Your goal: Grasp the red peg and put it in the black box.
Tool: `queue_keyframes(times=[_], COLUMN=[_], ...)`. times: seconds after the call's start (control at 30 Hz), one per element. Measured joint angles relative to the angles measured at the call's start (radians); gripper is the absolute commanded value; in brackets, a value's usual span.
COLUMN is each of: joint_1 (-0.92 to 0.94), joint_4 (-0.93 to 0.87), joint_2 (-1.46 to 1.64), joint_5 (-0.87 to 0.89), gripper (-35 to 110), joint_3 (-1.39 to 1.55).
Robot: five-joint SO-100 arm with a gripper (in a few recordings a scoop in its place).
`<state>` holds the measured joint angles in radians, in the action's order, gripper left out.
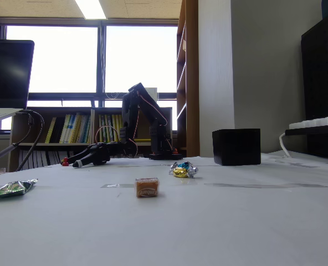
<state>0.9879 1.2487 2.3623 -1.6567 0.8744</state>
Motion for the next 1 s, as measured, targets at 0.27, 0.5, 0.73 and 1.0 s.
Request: queue_keyframes(times=[0.27,0.5,0.73,1.0], joint_1=[-0.003,-0.011,-0.017,-0.017], joint_4=[-0.014,-0.008,-0.015,-0.037], joint_2=[0.015,0.026,0.023,0.002], joint_5=[0.018,0.040,0.061,0.080], gripper=[41,41,41,41], joint_3=[0.041,0.043,0.029,0.005])
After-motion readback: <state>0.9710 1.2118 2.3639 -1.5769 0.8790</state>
